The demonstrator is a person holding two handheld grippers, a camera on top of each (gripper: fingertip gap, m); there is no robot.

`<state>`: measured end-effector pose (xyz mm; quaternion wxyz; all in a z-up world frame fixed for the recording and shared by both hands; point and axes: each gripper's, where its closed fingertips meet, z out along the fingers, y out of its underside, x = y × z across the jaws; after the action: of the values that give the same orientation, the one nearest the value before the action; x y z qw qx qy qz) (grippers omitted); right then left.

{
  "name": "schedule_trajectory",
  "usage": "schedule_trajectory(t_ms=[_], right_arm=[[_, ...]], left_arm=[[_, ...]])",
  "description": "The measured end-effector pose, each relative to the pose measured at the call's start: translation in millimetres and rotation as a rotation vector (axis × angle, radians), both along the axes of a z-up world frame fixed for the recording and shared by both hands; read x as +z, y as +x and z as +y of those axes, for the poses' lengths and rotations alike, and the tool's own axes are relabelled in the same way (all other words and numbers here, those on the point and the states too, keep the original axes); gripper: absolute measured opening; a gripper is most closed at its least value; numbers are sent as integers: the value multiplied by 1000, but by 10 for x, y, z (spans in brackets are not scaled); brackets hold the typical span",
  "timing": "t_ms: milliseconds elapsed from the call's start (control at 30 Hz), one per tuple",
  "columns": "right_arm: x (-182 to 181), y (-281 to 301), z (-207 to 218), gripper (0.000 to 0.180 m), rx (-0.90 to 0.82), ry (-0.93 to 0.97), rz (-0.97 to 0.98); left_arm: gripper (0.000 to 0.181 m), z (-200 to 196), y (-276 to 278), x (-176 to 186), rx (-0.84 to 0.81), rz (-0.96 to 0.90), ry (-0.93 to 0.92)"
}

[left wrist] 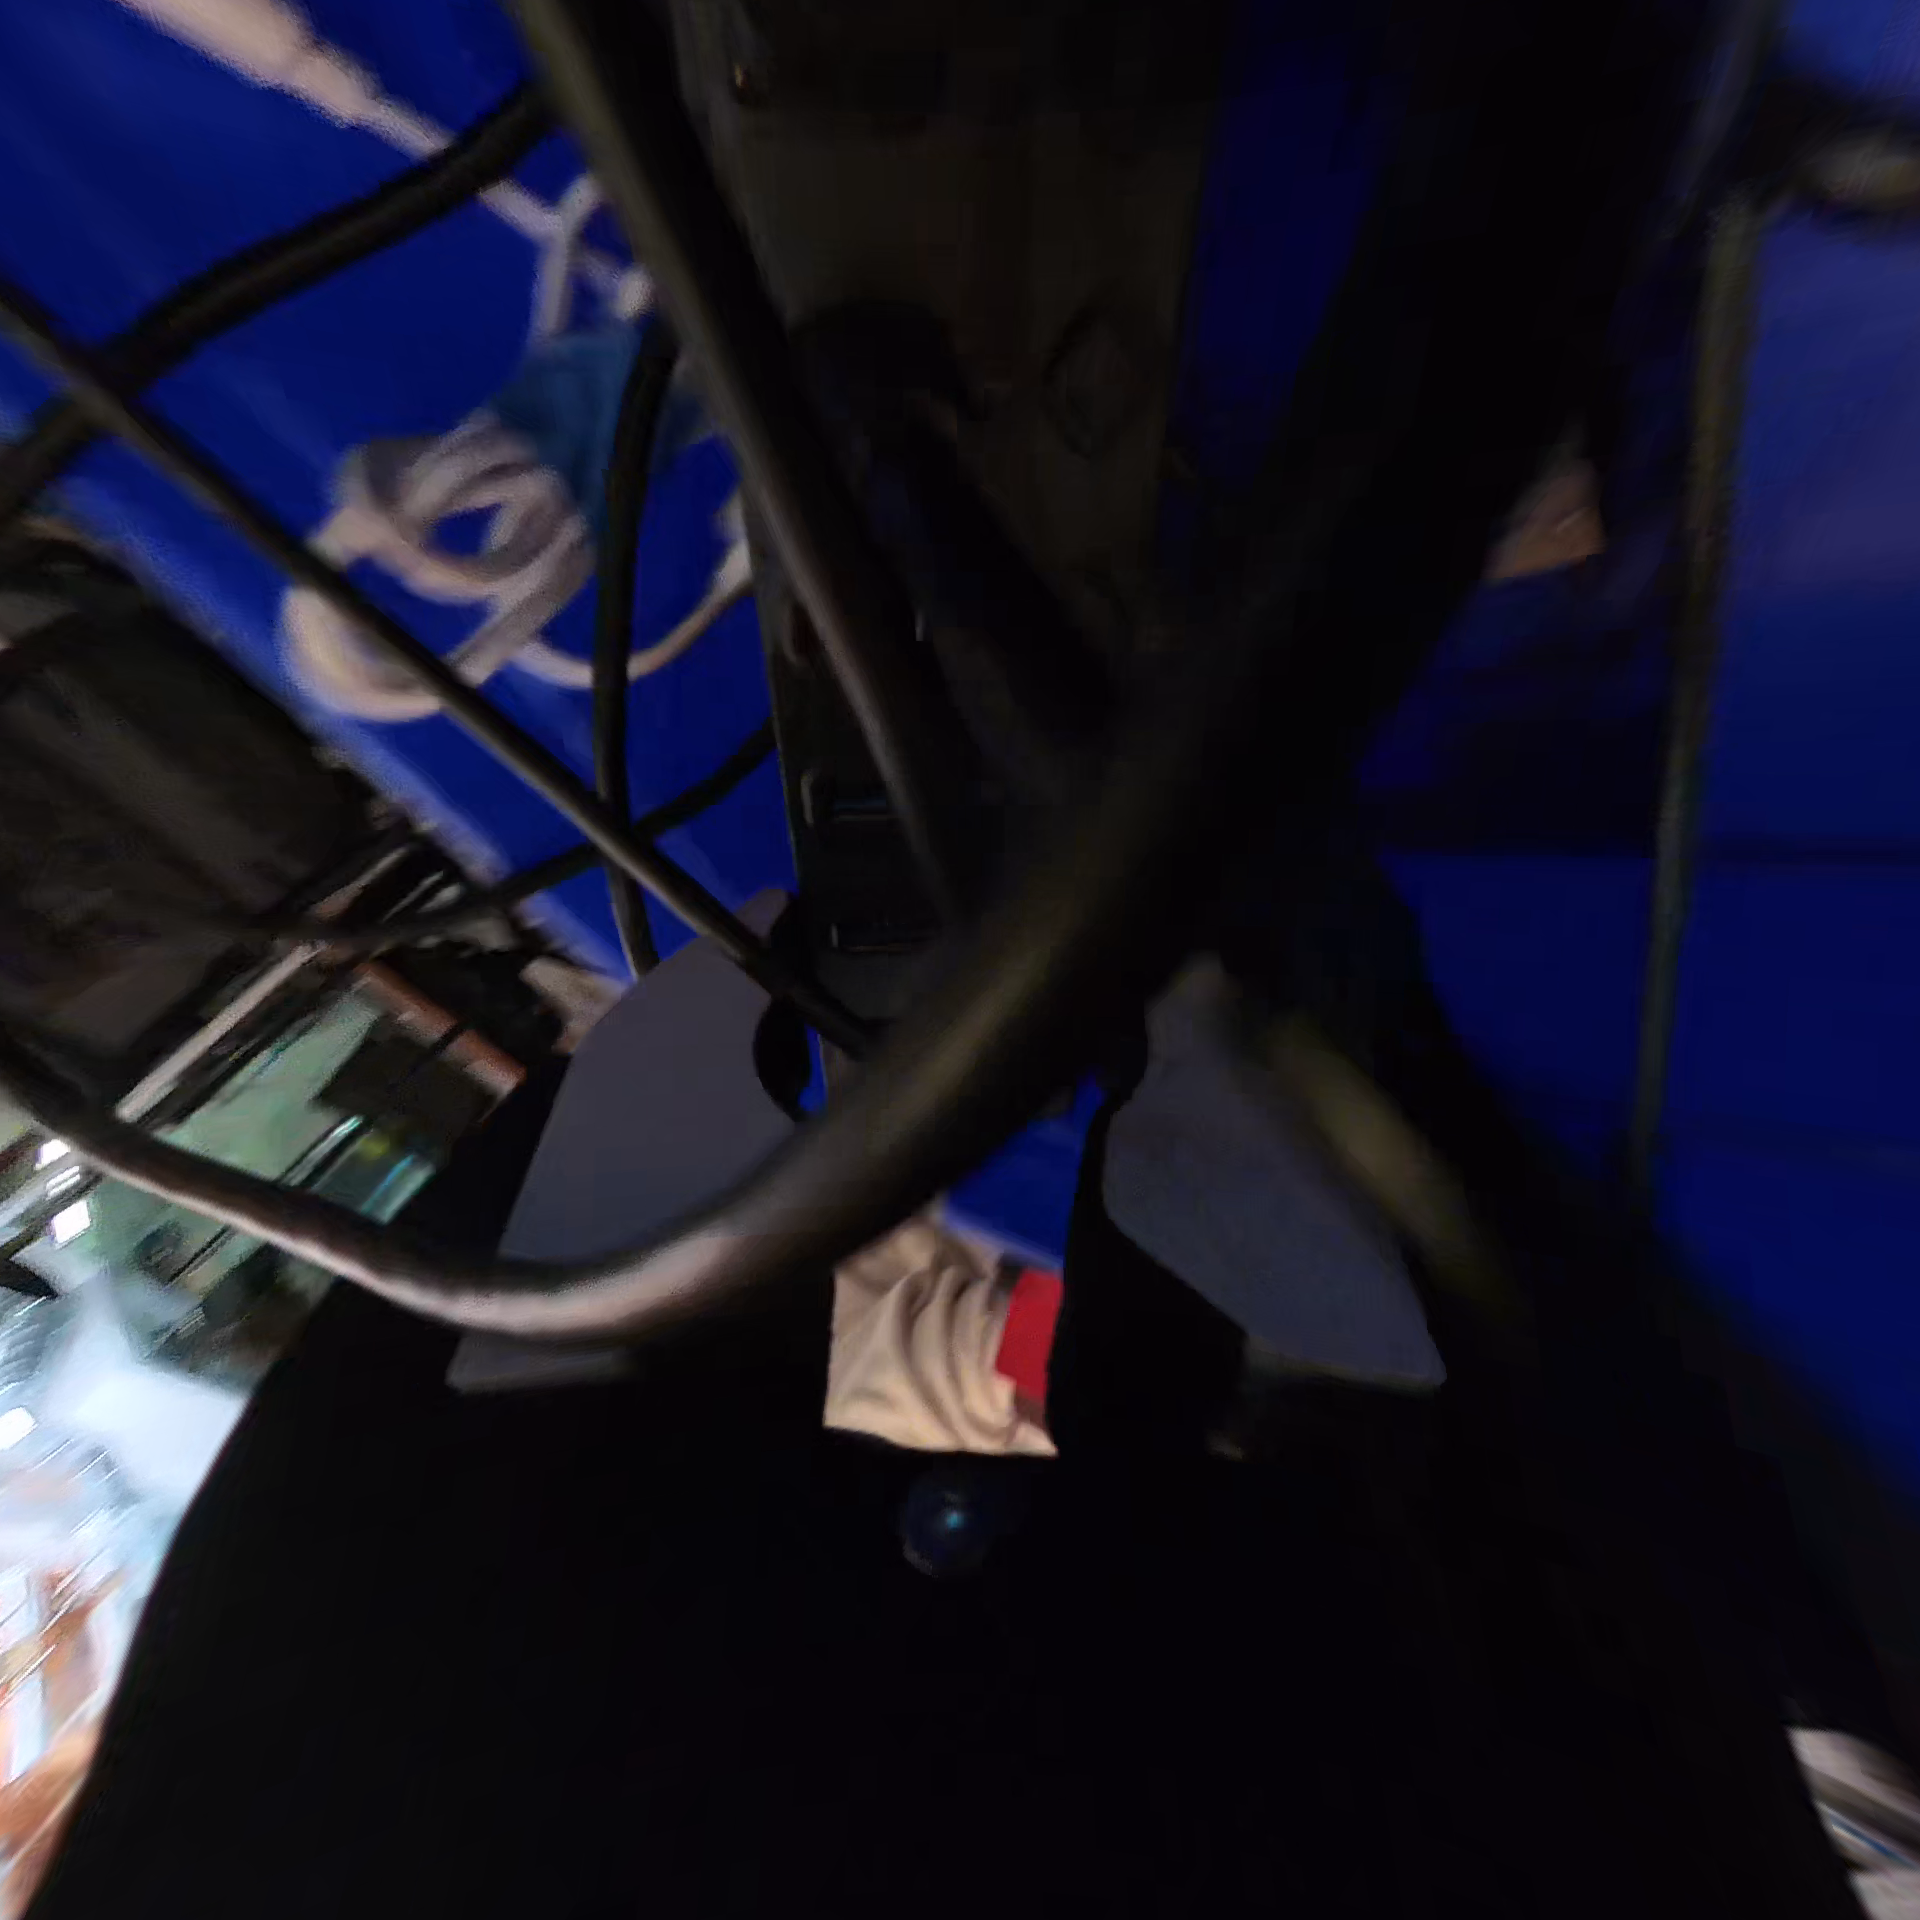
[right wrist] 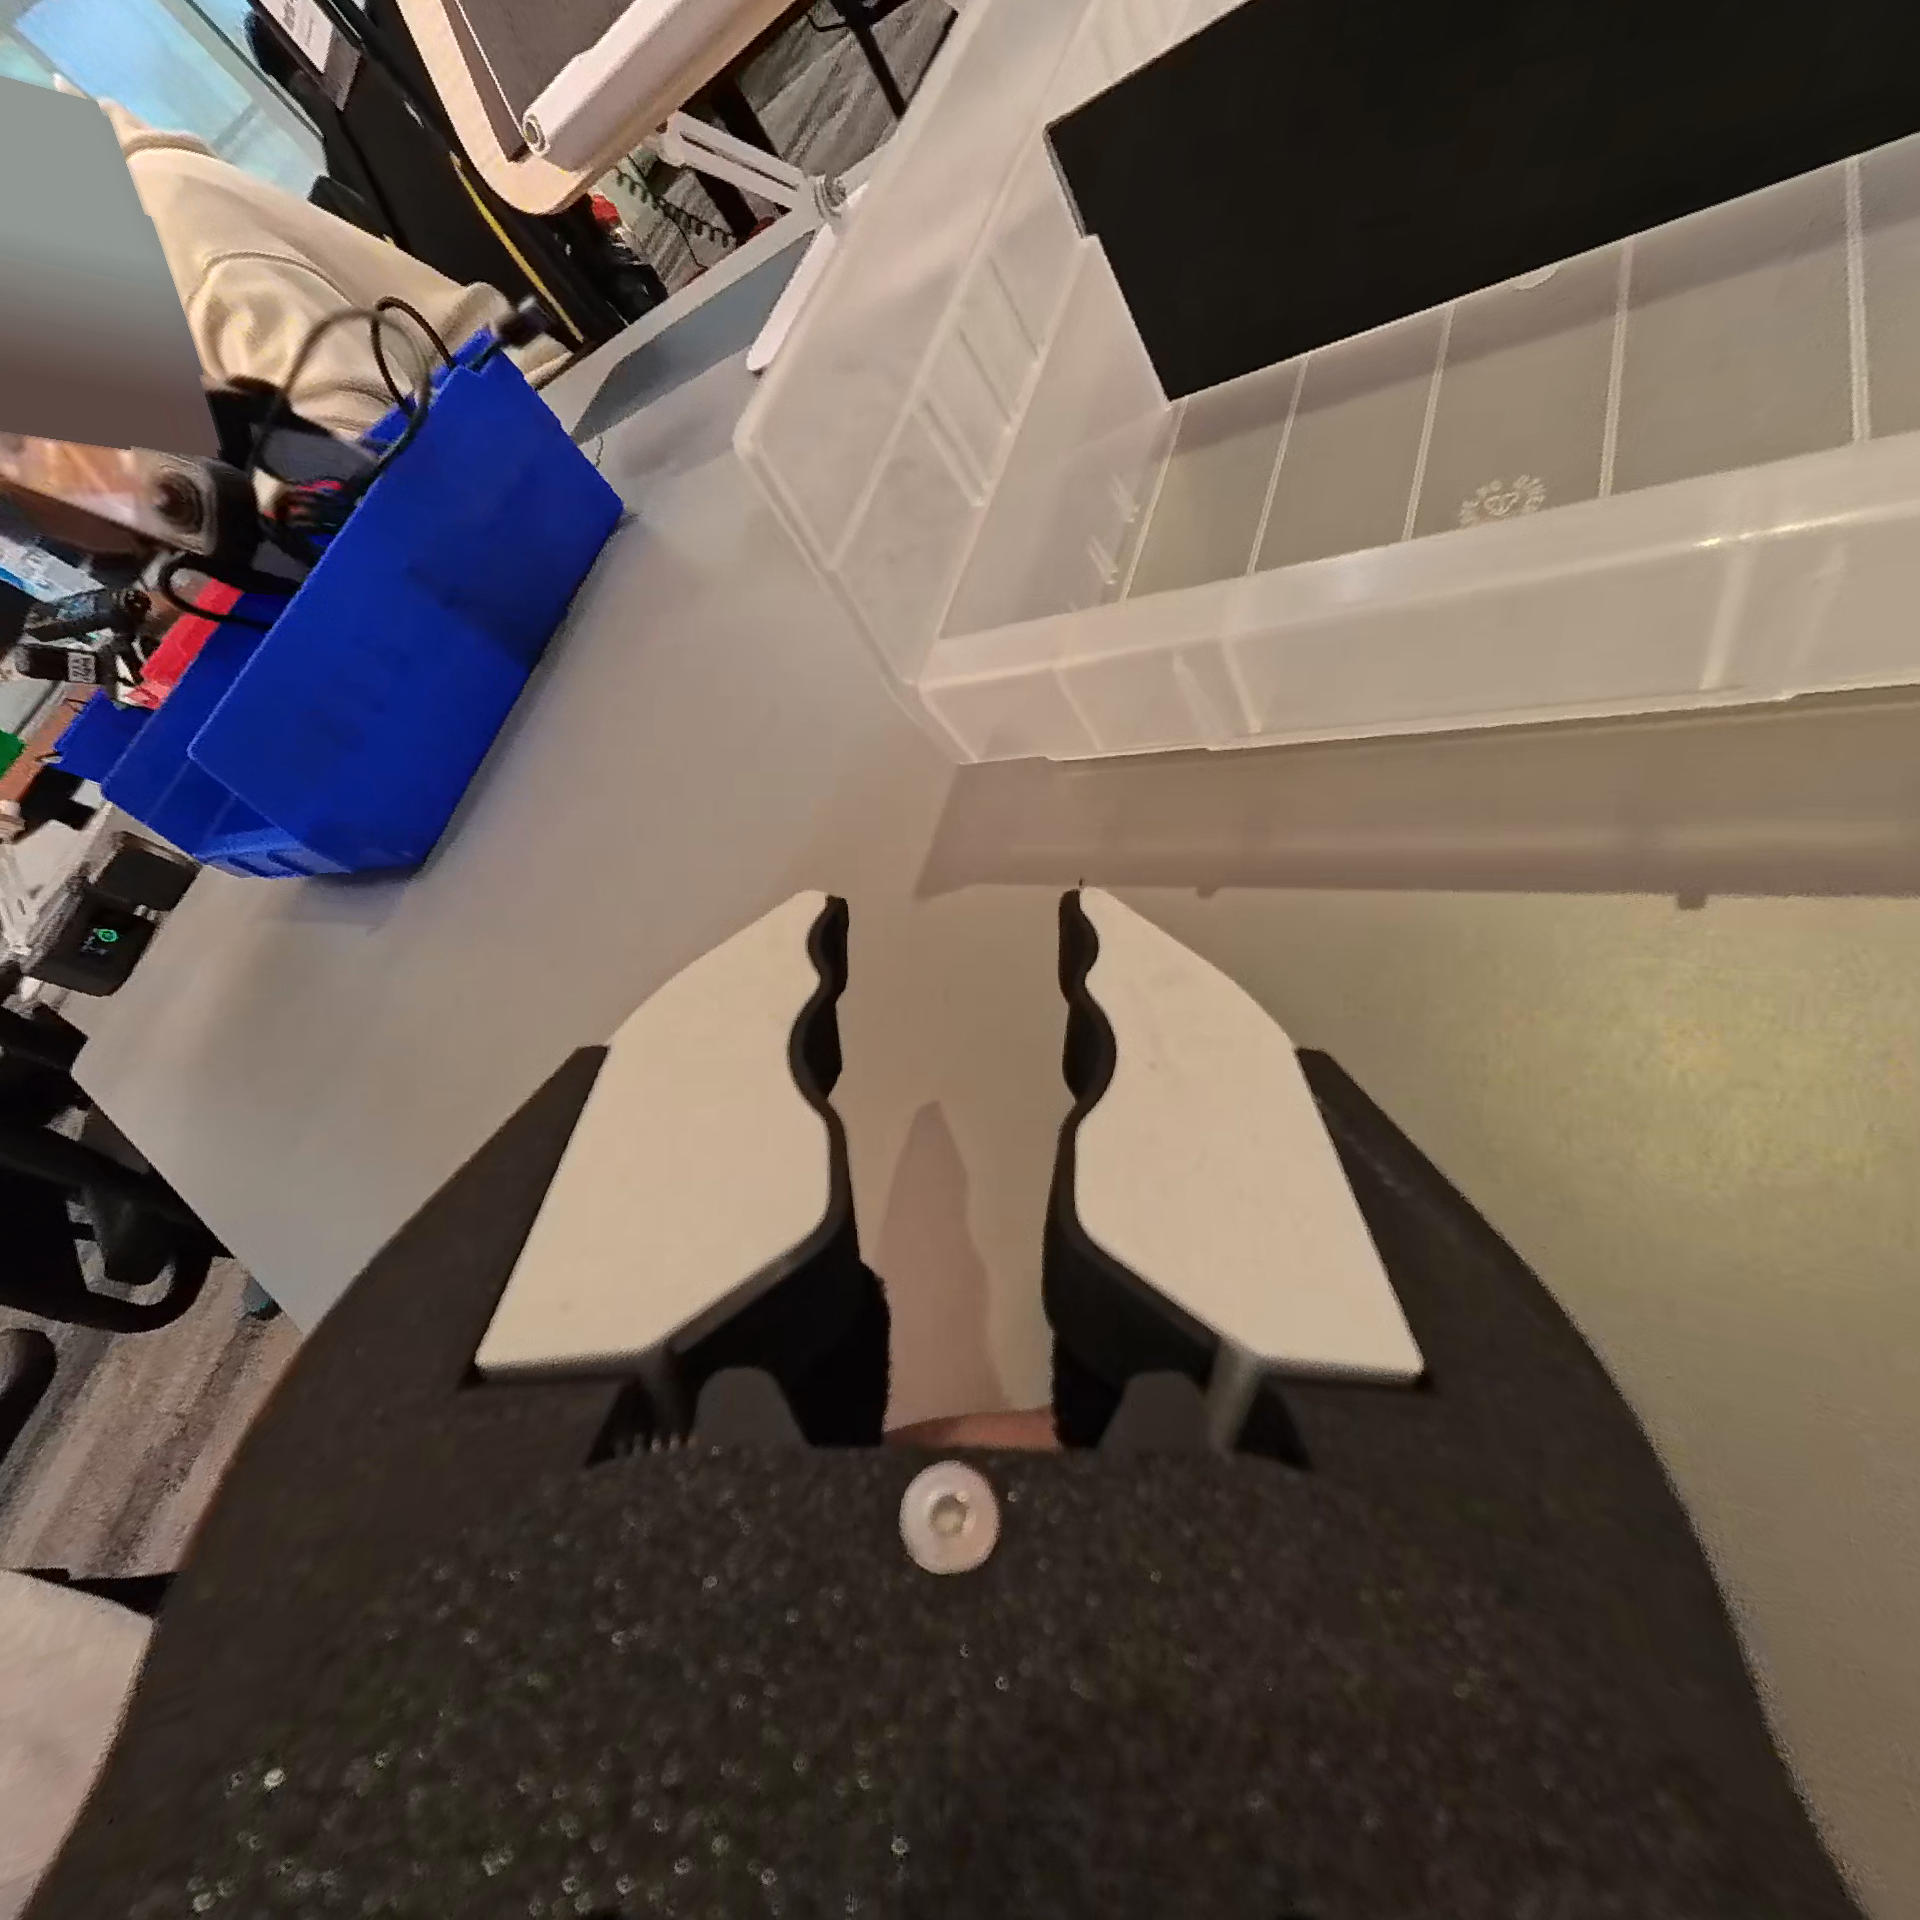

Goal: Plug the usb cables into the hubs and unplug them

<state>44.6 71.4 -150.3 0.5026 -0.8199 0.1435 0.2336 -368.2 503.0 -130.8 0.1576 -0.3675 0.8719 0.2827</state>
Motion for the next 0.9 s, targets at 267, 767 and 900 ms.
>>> schedule_trajectory(t_ms=[267,767,900], right_arm=[[60,-43,8,38,7,26,-39],[317,-71,-91,35,-12,131,-173],[472,-159,-113,38,20,204,-232]], left_arm=[[52,153,198,1546,-160,16,449],[51,-1046,1801,4400,-515,-161,1042],[51,-1440,2150,4116,-661,-103,1026]])
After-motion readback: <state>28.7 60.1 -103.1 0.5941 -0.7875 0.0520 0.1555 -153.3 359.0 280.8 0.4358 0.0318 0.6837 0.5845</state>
